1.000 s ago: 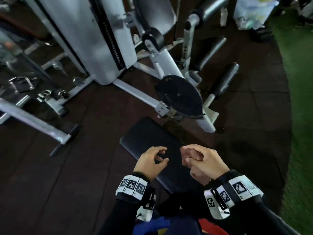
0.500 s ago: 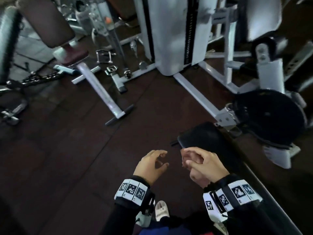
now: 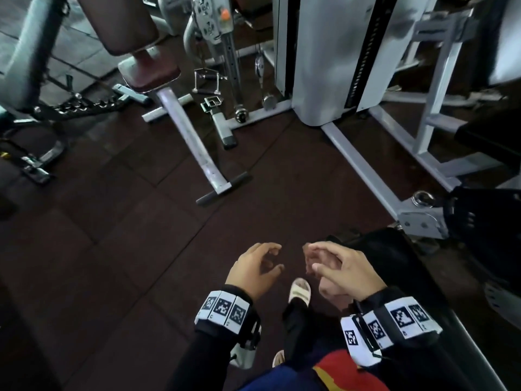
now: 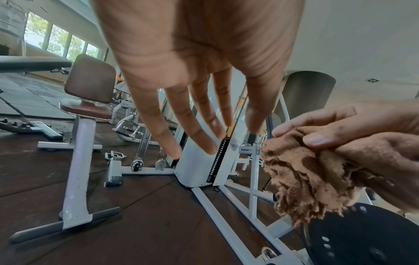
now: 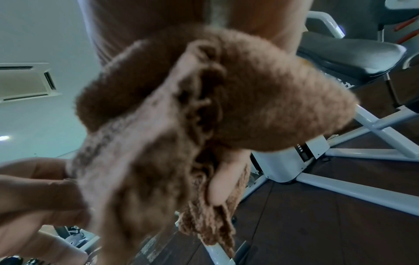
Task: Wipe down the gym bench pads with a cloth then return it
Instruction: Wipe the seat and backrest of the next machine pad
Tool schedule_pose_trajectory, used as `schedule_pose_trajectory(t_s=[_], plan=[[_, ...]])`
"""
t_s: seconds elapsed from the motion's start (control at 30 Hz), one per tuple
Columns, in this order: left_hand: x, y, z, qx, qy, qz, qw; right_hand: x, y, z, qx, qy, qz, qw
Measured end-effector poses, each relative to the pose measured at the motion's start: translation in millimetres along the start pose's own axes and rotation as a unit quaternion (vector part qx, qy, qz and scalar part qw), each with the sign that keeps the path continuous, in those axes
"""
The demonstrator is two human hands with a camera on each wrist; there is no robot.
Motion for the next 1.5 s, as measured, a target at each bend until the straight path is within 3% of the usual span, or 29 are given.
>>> schedule_pose_trajectory(t_s=[0.4, 0.6, 0.87, 1.03, 1.13, 1.23, 1.5], plan=[[1, -62, -204, 0.034, 0.010, -0.061, 0.998, 35, -62, -196, -0.004, -0.001, 0.001, 1.000], [-2, -87, -286, 0.064, 0.010, -0.065, 0.996, 48, -89, -265, -0.017, 0.042, 0.008, 0.999], [1, -128, -431, 0.126, 0.078, -0.081, 0.986, 61, -119, -356, -0.111, 0.079, -0.035, 0.990], [-10, -151, -518, 0.178, 0.132, -0.121, 0.967, 75, -136, -398, -0.213, 0.086, -0.054, 0.972], [-26, -148, -559, 0.211, 0.171, -0.119, 0.955, 76, -145, -412, -0.262, 0.104, -0.044, 0.958], [-46, -128, -591, 0.260, 0.202, -0.118, 0.937, 69, -159, -415, -0.277, 0.169, -0.046, 0.945], [-123, -41, -663, 0.364, 0.272, -0.122, 0.883, 24, -231, -407, -0.351, 0.269, -0.061, 0.895]])
Point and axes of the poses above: each hand's wrist, its own z-axis away from the middle knuckle, its own y-axis out of the palm, x = y × z, the point moved 1 cm from there along -z, towards the middle knuckle, and after that the axes turned 6 degrees about y, right-handed, at the moved point
